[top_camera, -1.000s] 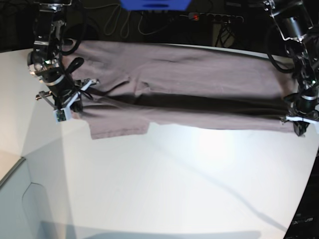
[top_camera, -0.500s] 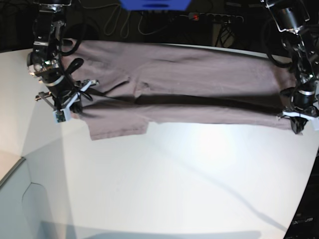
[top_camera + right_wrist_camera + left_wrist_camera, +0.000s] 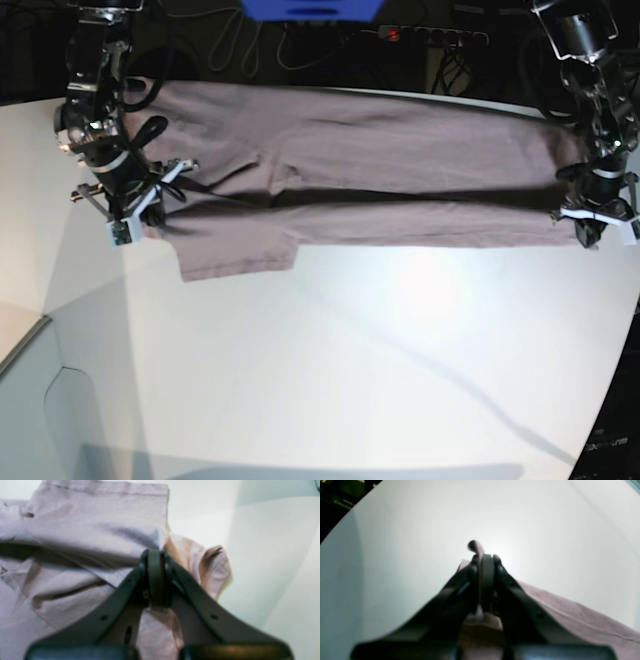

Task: Layout the t-shirt on the table in an organized manner, then fold the t-shirt properly
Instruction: 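Lower the folded edge onto the shirt with both grippers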

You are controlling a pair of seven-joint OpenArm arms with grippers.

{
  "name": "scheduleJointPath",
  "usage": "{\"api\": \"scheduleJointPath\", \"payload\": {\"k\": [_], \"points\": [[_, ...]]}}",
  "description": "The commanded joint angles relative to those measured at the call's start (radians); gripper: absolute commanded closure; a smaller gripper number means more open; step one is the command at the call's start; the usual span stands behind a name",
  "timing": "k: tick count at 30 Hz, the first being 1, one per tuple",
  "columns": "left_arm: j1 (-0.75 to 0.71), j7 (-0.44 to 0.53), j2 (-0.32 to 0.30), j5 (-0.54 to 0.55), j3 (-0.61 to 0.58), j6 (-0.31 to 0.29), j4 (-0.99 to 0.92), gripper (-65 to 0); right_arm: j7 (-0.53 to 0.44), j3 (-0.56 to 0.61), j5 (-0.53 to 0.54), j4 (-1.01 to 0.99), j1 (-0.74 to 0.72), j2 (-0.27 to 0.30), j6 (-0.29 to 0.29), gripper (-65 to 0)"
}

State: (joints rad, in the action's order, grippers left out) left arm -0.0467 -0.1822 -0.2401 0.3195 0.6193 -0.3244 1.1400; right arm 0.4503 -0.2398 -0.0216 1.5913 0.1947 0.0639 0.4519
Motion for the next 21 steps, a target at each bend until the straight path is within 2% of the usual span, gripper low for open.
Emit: {"api": "scheduleJointPath", "payload": {"k": [1,11,21], "points": [[0.014,0.029,-0.020,0.010,0.004,-0.003,0.015,0.0,-0.023,-0.003,0.005,0.014,-0.007,0.007,0.000,0.0],[0.020,0.029,-0.021,0.008,0.004,-0.003,-0.056,0.0,-0.025,-0.003,0.005,0.017,-0.007,0.007,0.000,0.0],[0.032,0.029,-0.023,0.008,0.004,-0.003,-0.053,0.0,-0.025,0.003,0.005,0.111,0.035,0.001,0.000,0.0]]}}
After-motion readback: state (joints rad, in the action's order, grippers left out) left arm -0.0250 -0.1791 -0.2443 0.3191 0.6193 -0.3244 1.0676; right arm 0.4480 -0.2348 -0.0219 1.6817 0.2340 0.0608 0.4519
